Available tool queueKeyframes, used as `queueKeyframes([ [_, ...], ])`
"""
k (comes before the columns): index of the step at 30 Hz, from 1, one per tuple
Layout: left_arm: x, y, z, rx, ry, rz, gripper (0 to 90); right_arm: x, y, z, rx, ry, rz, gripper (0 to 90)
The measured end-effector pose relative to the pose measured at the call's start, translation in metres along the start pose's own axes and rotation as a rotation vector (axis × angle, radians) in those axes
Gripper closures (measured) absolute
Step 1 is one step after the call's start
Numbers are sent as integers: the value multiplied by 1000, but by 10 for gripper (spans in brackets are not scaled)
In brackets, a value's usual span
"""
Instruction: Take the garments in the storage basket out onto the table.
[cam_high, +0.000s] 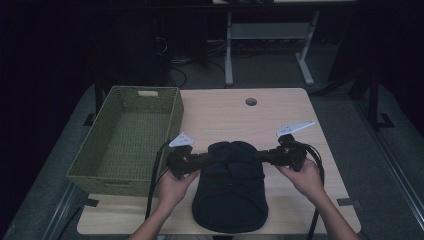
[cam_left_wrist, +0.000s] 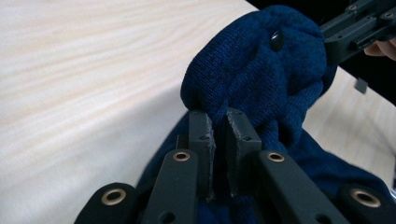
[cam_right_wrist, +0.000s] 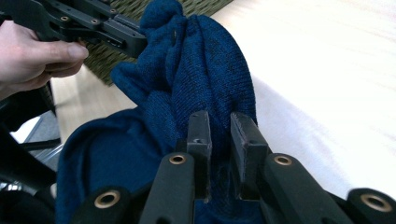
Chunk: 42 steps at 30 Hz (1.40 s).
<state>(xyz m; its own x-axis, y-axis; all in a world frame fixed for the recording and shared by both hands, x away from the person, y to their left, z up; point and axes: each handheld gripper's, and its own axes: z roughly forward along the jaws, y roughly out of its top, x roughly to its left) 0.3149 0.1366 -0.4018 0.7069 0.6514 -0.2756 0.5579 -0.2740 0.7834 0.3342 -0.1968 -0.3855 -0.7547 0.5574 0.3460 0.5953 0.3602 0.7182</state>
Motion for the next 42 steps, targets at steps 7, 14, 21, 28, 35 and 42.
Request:
queueKeyframes([
  [7,-13,-15,-3,33,3,-22,821,11,-18,1,25,32,-14,788],
  [14,-23,-32,1,78,3,-14,819,16,-36,4,56,48,-14,790],
  [21,-25,-42,16,120,1,-14,821,12,-52,12,92,50,11,794],
  [28,-19,-38,33,150,10,-6,823,-1,-61,25,145,25,40,798],
  [35,-13,-24,53,154,28,-7,823,-18,-54,27,147,-16,56,800],
  [42,-2,-2,74,146,66,0,823,-40,-38,24,131,-66,69,799],
])
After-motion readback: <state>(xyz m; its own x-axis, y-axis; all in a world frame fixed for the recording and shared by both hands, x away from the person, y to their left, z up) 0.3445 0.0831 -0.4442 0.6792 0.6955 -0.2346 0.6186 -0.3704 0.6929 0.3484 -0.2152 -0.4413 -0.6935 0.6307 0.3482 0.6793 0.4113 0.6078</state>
